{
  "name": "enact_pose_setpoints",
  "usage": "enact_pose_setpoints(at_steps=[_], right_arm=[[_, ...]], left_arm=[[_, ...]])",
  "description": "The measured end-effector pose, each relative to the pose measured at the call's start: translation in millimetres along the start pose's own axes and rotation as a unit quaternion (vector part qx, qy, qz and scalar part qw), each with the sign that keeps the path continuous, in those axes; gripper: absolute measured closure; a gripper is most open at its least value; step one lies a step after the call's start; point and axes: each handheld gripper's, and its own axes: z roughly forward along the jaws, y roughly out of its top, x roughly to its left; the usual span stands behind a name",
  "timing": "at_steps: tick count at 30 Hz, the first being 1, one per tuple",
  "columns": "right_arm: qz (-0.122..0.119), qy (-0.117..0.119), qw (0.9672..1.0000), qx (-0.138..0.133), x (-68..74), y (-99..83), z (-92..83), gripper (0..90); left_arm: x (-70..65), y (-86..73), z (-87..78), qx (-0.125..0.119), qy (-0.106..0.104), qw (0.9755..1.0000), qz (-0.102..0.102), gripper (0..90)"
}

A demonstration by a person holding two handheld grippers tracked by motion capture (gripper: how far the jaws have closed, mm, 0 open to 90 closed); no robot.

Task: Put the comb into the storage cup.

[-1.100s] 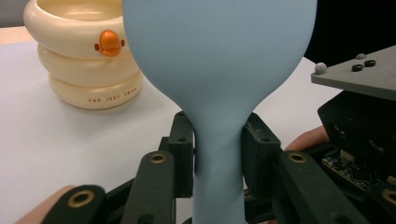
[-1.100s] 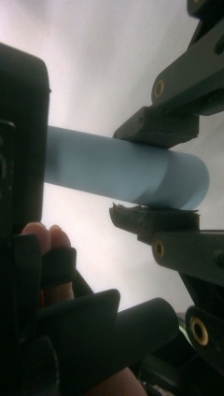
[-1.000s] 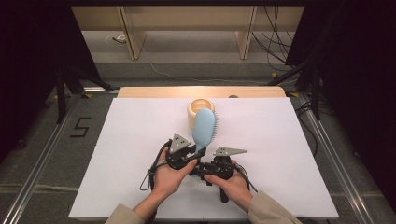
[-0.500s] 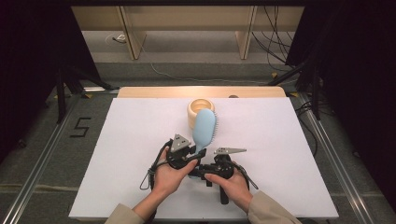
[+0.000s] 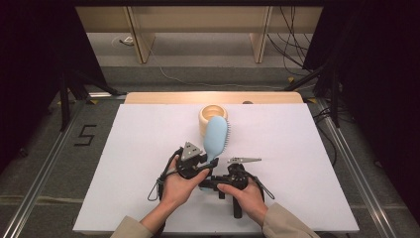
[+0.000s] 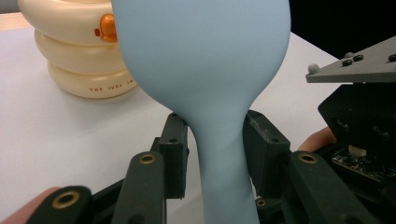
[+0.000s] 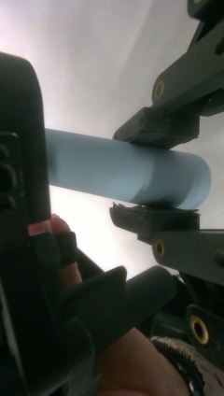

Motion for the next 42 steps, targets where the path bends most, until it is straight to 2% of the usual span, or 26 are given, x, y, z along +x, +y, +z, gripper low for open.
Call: enact_pose_setpoints(at_steps=[9,18,21,27,33,37,42], right_arm=[[0.032,0.020,0.9993,-0.007,-2.5,-1.0,-0.4,63.8],[0.033,0.021,0.9991,-0.020,-1.1,0.4,-2.6,63.9],[0.034,0.021,0.9989,-0.024,-1.8,1.0,-3.7,63.9],[0.034,0.019,0.9989,-0.025,-2.5,1.6,-4.8,63.9],[0.034,0.017,0.9989,-0.025,-2.7,1.6,-5.1,63.9],[0.034,0.017,0.9989,-0.027,-3.4,1.6,-5.1,63.9],[0.035,0.016,0.9989,-0.026,-3.5,1.4,-4.9,63.9]], left_arm=[[1.4,1.7,-0.8,0.002,-0.003,1.0000,-0.002,60.3],[2.3,4.7,-3.3,0.004,-0.006,1.0000,-0.003,54.5],[2.1,6.4,-4.3,0.005,-0.010,0.9999,-0.001,48.0],[1.4,9.2,-7.4,0.011,0.008,0.9998,0.011,32.5],[1.1,13.8,-13.5,0.010,0.000,1.0000,-0.001,18.6],[-1.4,18.2,-18.6,0.005,-0.003,0.9999,0.015,13.9],[-2.9,22.1,-21.7,0.006,0.003,0.9997,0.024,0.0]])
